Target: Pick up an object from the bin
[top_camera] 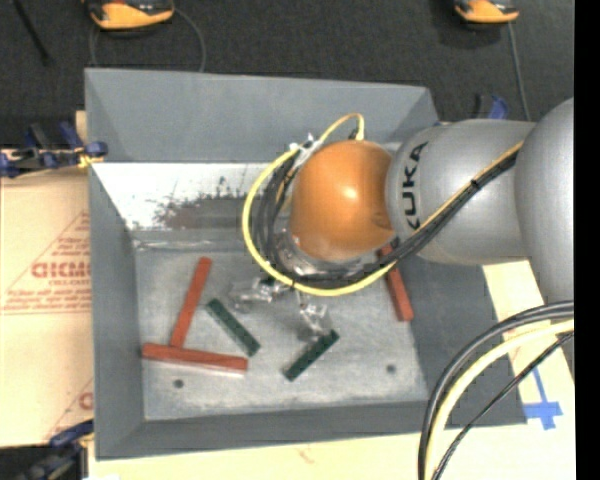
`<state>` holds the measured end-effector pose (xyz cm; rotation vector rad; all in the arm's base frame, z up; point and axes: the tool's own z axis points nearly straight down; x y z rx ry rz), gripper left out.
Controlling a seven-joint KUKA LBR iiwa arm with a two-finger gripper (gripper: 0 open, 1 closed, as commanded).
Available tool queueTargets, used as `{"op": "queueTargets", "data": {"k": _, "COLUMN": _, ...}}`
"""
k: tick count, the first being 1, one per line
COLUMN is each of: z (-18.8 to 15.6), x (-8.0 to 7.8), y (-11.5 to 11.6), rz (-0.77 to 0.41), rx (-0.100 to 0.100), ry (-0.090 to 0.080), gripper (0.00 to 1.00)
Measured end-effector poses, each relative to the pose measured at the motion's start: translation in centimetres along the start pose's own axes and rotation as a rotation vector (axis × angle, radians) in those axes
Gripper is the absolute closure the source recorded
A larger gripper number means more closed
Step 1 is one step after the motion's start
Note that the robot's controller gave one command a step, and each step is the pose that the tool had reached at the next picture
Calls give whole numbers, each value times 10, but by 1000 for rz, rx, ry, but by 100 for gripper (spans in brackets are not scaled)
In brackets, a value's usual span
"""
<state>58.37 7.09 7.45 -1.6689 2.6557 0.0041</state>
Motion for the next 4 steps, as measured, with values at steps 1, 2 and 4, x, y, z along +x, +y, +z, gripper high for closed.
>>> {"op": "queueTargets", "data": {"k": 1, "z": -54, "x": 86, "y": -9, "rz": -15, "rx": 5, "ry": 7, "gripper": 0}}
{"op": "queueTargets", "data": {"k": 2, "z": 7, "x": 60, "y": 32, "rz": -104, "rx": -6, "ry": 4, "gripper": 0}}
{"op": "queueTargets", "data": {"k": 4, "z": -142, "x": 44, "y": 11, "rz": -145, "rx": 10, "ry": 0, "gripper": 100}}
